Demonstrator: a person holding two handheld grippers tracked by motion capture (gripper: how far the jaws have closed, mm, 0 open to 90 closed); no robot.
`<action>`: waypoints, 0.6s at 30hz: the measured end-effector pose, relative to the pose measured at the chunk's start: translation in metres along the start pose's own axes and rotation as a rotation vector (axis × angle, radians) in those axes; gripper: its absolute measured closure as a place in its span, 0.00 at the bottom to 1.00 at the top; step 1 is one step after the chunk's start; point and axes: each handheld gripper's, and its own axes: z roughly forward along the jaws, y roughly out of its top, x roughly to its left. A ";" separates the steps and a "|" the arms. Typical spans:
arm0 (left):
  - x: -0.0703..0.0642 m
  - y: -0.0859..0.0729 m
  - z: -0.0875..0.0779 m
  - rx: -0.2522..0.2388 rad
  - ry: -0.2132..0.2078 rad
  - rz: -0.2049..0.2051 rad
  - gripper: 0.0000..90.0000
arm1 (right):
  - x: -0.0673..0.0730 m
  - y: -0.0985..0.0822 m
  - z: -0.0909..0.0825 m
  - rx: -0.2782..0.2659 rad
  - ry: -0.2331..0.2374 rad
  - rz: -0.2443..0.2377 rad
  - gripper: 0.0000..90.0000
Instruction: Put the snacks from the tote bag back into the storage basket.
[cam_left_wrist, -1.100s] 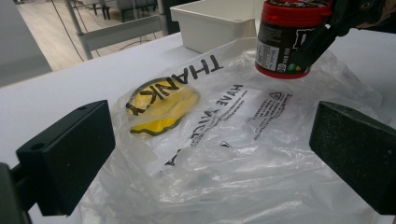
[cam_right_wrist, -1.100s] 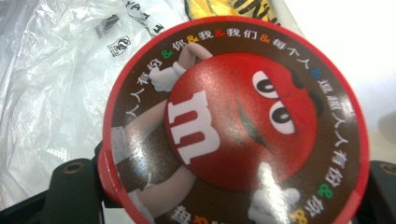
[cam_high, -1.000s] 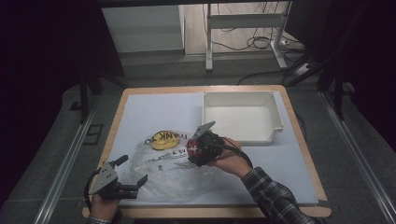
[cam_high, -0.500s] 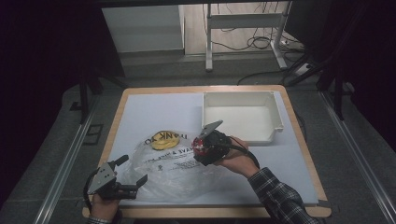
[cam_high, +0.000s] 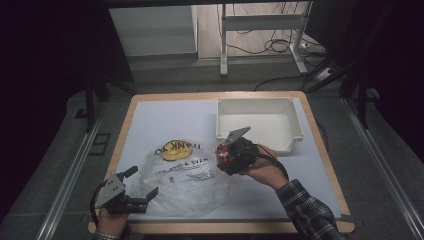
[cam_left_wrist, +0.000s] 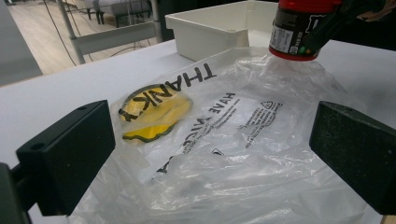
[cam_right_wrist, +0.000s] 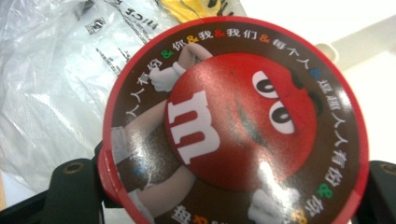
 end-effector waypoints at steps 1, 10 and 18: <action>0.000 0.000 0.000 0.000 0.000 0.000 0.00 | -0.001 -0.001 -0.002 -0.002 -0.003 0.000 0.29; 0.000 0.000 0.000 0.001 0.001 0.001 0.00 | -0.011 -0.008 -0.010 -0.007 -0.008 0.012 0.29; 0.000 0.000 0.000 0.002 0.002 0.002 0.00 | -0.022 -0.011 -0.014 -0.009 -0.010 0.010 0.29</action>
